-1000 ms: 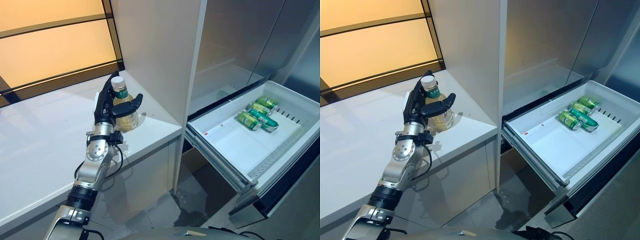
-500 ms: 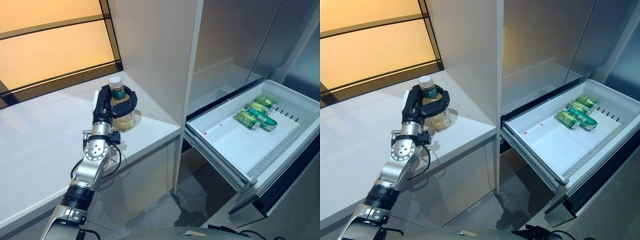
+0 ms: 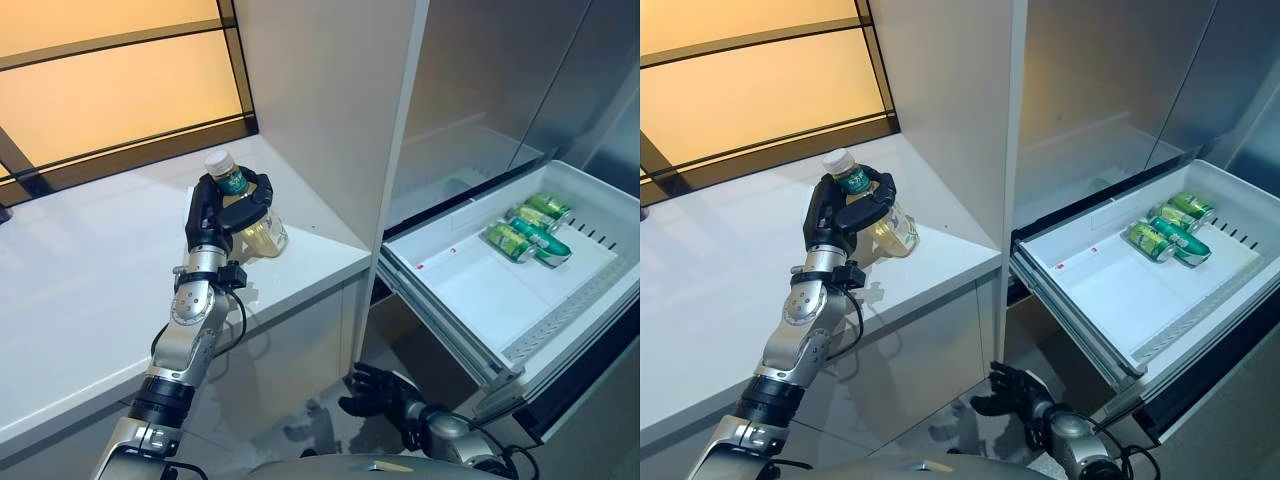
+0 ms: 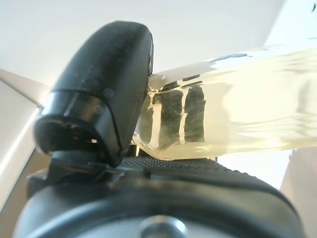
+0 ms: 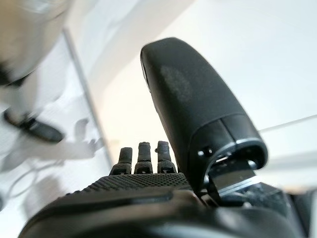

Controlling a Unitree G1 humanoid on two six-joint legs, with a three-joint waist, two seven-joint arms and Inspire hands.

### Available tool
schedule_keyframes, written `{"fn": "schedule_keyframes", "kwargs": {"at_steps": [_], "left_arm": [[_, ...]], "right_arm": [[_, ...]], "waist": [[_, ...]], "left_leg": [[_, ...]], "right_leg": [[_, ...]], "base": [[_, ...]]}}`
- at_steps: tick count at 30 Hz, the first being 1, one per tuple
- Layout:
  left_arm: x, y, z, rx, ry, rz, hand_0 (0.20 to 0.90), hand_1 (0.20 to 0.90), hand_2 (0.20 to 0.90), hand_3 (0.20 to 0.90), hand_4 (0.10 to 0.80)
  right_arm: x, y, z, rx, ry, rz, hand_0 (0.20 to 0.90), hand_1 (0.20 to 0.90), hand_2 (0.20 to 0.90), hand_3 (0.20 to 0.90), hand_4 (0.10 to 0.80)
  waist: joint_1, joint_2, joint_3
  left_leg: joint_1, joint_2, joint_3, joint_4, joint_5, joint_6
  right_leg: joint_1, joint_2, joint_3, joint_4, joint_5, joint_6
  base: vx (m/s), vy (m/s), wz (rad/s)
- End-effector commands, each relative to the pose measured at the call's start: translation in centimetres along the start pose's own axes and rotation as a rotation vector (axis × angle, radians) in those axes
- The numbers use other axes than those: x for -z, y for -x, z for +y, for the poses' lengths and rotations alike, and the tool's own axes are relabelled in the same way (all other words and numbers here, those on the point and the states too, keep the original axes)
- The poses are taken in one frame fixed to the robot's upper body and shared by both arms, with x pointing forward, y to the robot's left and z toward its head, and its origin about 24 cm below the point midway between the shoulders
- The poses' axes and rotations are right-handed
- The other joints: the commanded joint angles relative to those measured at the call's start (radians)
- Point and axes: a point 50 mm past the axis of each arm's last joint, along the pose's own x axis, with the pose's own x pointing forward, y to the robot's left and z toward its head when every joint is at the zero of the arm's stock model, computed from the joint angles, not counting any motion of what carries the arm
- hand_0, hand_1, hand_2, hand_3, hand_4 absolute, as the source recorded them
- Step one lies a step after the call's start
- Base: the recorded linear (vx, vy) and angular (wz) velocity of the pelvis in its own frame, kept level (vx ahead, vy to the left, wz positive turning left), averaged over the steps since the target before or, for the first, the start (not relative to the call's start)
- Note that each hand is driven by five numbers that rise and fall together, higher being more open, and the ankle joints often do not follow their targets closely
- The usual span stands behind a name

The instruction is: Put drinks into fridge and close the fridge

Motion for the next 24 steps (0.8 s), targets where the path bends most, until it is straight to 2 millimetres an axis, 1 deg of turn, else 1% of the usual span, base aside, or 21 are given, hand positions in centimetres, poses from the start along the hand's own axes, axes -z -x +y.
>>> {"fn": "schedule_keyframes", "kwargs": {"at_steps": [1, 4, 5, 6, 7, 8, 10, 12, 13, 14, 15, 19, 22, 24], "left_arm": [[-10.3, -1.4, -1.8, 0.136, 0.101, -0.542, 0.3, 0.3, 0.3, 0.2, 0.1], [-11.9, -1.3, -1.9, 0.197, 0.127, -0.602, 0.3, 0.3, 0.3, 0.2, 0.1], [-12.5, -1.2, -2.0, 0.23, 0.168, -0.615, 0.3, 0.3, 0.3, 0.2, 0.1], [-12.6, -1.2, -2.0, 0.239, 0.179, -0.617, 0.3, 0.3, 0.3, 0.2, 0.1], [-13.1, -1.0, -2.1, 0.286, 0.242, -0.627, 0.3, 0.3, 0.3, 0.2, 0.1], [-13.2, -1.0, -2.1, 0.297, 0.264, -0.627, 0.3, 0.3, 0.3, 0.2, 0.1], [-13.5, -0.8, -2.5, 0.373, 0.361, -0.63, 0.3, 0.3, 0.3, 0.2, 0.1], [-13.7, -0.6, -2.8, 0.424, 0.418, -0.63, 0.3, 0.3, 0.3, 0.2, 0.1], [-13.8, -0.4, -2.9, 0.465, 0.459, -0.631, 0.3, 0.3, 0.3, 0.2, 0.1], [-13.8, -0.4, -2.9, 0.47, 0.465, -0.63, 0.3, 0.3, 0.3, 0.2, 0.1], [-13.8, -0.3, -3.1, 0.518, 0.508, -0.624, 0.3, 0.3, 0.3, 0.2, 0.1], [-13.9, 0.0, -3.2, 0.603, 0.561, -0.626, 0.3, 0.3, 0.3, 0.2, 0.1], [-14.2, 0.1, -3.4, 0.627, 0.563, -0.629, 0.3, 0.3, 0.3, 0.2, 0.1], [-14.3, 0.0, -3.3, 0.637, 0.566, -0.622, 0.3, 0.3, 0.3, 0.2, 0.1]], "right_arm": [[-5.0, -0.8, 2.7, -0.153, -0.057, -0.183, 0.9, 0.9, 0.9, 0.9, 0.8], [-7.0, -0.5, 4.2, -0.22, -0.136, -0.268, 0.9, 0.9, 0.9, 0.9, 0.8], [-8.1, -0.2, 4.6, -0.243, -0.122, -0.318, 0.9, 0.9, 0.9, 0.9, 0.8], [-8.5, -0.1, 4.8, -0.249, -0.116, -0.331, 0.9, 0.9, 0.9, 0.9, 0.8], [-10.1, 0.5, 5.4, -0.281, -0.087, -0.406, 0.9, 0.9, 0.9, 0.9, 0.8], [-10.5, 0.6, 5.5, -0.287, -0.081, -0.422, 0.9, 0.9, 0.9, 0.9, 0.8], [-13.5, 1.9, 5.9, -0.324, -0.009, -0.533, 0.9, 0.9, 0.9, 0.9, 0.8], [-15.6, 3.2, 5.9, -0.346, 0.043, -0.604, 0.9, 0.9, 0.9, 0.9, 0.8], [-17.3, 4.3, 5.9, -0.367, 0.094, -0.661, 0.9, 0.9, 0.9, 0.9, 0.8], [-17.5, 4.5, 5.9, -0.37, 0.097, -0.664, 0.9, 0.9, 0.9, 0.9, 0.8], [-19.3, 6.0, 5.7, -0.405, 0.162, -0.717, 0.9, 0.9, 0.9, 0.9, 0.8], [-22.7, 9.5, 5.2, -0.468, 0.283, -0.815, 0.9, 0.9, 0.9, 0.9, 0.8], [-24.4, 11.5, 5.0, -0.471, 0.361, -0.866, 0.9, 0.9, 0.9, 0.9, 0.8], [-25.1, 12.5, 5.0, -0.476, 0.398, -0.899, 0.9, 0.9, 0.9, 0.9, 0.8]], "waist": [[0.017, -0.011, -0.047], [0.022, -0.013, -0.051], [0.024, -0.013, -0.054], [0.024, -0.014, -0.054], [0.026, -0.015, -0.056], [0.026, -0.016, -0.057], [0.023, -0.02, -0.055], [0.018, -0.022, -0.054], [0.012, -0.025, -0.054], [0.011, -0.025, -0.054], [0.001, -0.029, -0.054], [-0.03, -0.038, -0.053], [-0.045, -0.043, -0.053], [-0.053, -0.044, -0.055]], "left_leg": [[0.03, -0.045, 0.026, 0.002, -0.109, 0.037], [0.023, -0.045, 0.021, 0.002, -0.104, 0.032], [0.019, -0.045, 0.018, 0.002, -0.102, 0.03], [0.018, -0.044, 0.018, 0.002, -0.101, 0.03], [0.014, -0.044, 0.016, 0.002, -0.098, 0.028], [0.013, -0.044, 0.016, 0.002, -0.097, 0.028], [0.011, -0.042, 0.017, 0.002, -0.096, 0.026], [0.01, -0.042, 0.019, 0.002, -0.095, 0.025], [0.01, -0.043, 0.02, 0.002, -0.095, 0.025], [0.01, -0.043, 0.02, 0.002, -0.095, 0.025], [0.012, -0.043, 0.023, 0.002, -0.096, 0.025], [0.014, -0.038, 0.051, 0.002, -0.095, 0.027], [0.024, -0.035, 0.073, 0.002, -0.102, 0.028], [0.03, -0.033, 0.083, 0.002, -0.106, 0.03]], "right_leg": [[-0.07, -0.007, 0.061, 0.077, 0.015, 0.003], [-0.068, -0.007, 0.051, 0.068, 0.02, 0.004], [-0.068, -0.007, 0.048, 0.065, 0.021, 0.005], [-0.068, -0.007, 0.047, 0.064, 0.022, 0.005], [-0.07, -0.006, 0.046, 0.061, 0.024, 0.006], [-0.07, -0.006, 0.046, 0.06, 0.024, 0.006], [-0.073, -0.005, 0.05, 0.06, 0.026, 0.007], [-0.076, -0.004, 0.055, 0.064, 0.026, 0.008], [-0.079, -0.003, 0.06, 0.066, 0.026, 0.009], [-0.08, -0.003, 0.062, 0.067, 0.026, 0.009], [-0.084, -0.003, 0.073, 0.074, 0.025, 0.011], [-0.102, -0.002, 0.108, 0.079, 0.041, 0.016], [-0.101, -0.004, 0.131, 0.071, 0.05, 0.02], [-0.103, -0.003, 0.146, 0.072, 0.053, 0.02]], "base": [[-0.059, -0.034, 0.1], [-0.071, -0.039, 0.13], [-0.063, -0.032, 0.14], [-0.082, -0.041, 0.11], [-0.063, -0.032, 0.08], [-0.092, -0.042, 0.06], [-0.095, -0.028, 0.06], [-0.095, -0.009, 0.06], [-0.072, 0.0, 0.02], [-0.099, 0.008, -0.01], [-0.083, 0.012, -0.04], [-0.118, 0.022, -0.17], [-0.067, 0.01, -0.36], [-0.046, -0.001, -0.53]]}}
